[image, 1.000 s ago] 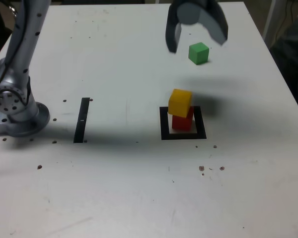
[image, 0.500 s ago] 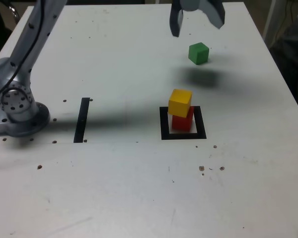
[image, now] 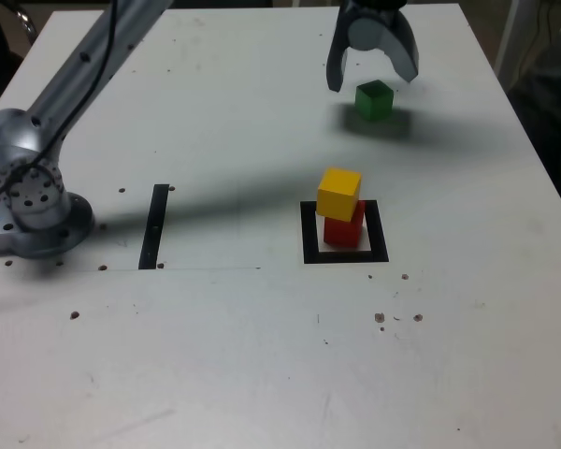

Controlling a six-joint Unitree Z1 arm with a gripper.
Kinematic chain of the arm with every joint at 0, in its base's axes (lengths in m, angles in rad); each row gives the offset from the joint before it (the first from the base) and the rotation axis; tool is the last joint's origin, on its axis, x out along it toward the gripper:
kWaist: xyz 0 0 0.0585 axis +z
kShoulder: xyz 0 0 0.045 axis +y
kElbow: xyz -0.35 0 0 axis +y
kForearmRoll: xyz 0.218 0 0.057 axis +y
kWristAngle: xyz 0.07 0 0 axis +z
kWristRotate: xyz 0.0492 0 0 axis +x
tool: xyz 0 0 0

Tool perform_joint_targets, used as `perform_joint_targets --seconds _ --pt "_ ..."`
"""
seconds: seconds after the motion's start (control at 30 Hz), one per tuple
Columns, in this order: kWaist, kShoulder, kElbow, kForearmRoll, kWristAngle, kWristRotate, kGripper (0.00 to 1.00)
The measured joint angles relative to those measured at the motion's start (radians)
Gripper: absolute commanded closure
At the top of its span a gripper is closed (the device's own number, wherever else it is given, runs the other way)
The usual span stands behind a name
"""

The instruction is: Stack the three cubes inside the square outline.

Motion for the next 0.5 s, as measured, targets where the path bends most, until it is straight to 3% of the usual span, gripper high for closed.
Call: perform_joint_targets --seconds 0.3,0.5 --pt "-0.009 0.036 -0.016 0.0 0.003 -0.019 0.09" --pt "-0.045 0.048 -0.009 0.0 -0.016 -0.025 0.1"
